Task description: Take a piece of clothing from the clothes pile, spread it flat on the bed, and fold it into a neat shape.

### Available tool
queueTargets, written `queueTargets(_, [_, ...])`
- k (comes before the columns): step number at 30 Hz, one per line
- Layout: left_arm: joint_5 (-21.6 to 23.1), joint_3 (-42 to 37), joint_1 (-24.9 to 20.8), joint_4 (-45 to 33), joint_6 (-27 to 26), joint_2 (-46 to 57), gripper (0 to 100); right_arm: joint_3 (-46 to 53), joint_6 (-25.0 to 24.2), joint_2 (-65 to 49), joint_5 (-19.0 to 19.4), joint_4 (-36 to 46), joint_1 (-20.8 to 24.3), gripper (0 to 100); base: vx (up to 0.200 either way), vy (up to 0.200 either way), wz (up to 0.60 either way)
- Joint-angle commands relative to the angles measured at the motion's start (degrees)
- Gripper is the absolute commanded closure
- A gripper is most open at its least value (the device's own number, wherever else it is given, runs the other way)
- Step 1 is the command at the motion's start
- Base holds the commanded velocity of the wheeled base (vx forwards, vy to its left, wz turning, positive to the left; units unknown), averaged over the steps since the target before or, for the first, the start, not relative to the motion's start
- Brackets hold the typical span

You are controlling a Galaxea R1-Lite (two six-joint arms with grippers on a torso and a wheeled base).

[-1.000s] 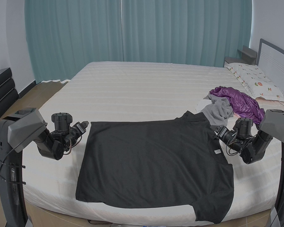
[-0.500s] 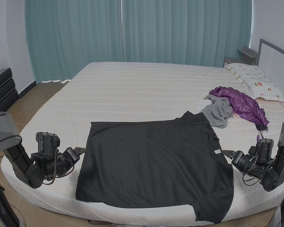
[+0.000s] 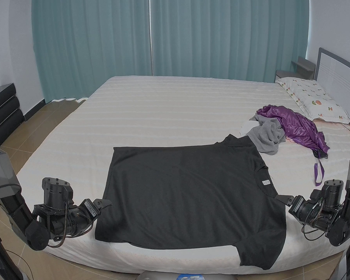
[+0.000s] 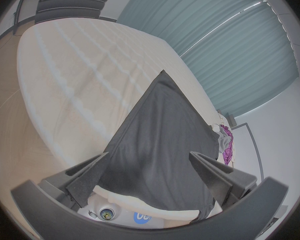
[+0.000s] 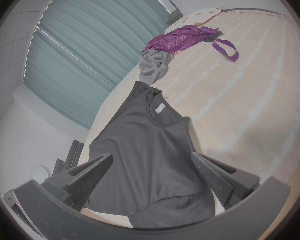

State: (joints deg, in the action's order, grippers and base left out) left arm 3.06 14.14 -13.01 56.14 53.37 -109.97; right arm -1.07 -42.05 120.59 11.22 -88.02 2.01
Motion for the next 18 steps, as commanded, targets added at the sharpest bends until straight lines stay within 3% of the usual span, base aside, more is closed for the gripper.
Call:
queueTargets(1, [0.0, -1.0, -0.1, 0.4, 0.3, -0.6, 0, 1.1, -0.1, 1.1, 0.0, 0.2, 0.0, 0, 0.000, 0.000, 0.00])
queueTargets(9, [1.3, -1.0, -0.7, 0.6, 2.9, -0.2, 0, 1.1, -0.1, 1.3, 0.0, 0.6, 0.5, 0, 0.000, 0.000, 0.00])
queueTargets(18, [1.2, -1.0, -2.7, 0.6, 4.4, 0.5, 0, 1.1, -0.1, 1.7, 0.1, 0.6, 0.6, 0, 0.000, -0.200, 0.00])
